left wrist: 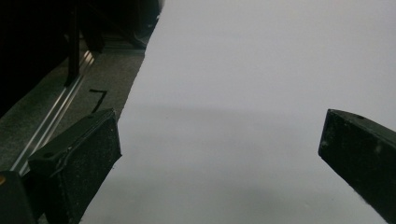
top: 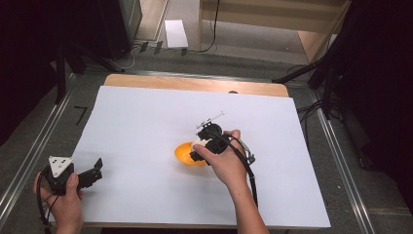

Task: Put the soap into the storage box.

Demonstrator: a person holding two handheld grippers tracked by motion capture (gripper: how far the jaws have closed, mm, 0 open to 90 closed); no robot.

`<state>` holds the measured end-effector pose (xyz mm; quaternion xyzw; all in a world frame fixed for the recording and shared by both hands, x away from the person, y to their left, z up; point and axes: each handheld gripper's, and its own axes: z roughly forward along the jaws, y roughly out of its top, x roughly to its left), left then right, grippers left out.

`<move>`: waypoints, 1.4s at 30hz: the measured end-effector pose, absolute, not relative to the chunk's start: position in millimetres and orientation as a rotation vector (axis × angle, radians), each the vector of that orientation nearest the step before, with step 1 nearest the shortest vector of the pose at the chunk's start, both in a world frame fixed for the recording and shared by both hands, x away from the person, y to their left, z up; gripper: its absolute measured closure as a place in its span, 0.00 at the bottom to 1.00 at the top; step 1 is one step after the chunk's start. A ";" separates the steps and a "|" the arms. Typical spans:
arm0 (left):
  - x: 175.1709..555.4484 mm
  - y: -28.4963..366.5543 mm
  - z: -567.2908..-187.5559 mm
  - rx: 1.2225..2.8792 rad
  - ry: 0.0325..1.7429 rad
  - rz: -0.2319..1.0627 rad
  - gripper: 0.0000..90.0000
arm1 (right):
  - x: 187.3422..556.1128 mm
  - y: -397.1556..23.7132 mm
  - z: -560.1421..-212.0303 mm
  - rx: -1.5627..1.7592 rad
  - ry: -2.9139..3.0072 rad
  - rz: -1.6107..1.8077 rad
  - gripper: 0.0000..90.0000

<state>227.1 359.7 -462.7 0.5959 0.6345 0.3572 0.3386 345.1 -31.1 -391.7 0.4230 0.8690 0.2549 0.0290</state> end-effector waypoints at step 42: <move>227.3 360.1 -462.6 1.550 1.654 0.924 0.00 | 350.5 -25.4 -413.2 1.429 2.707 0.793 0.22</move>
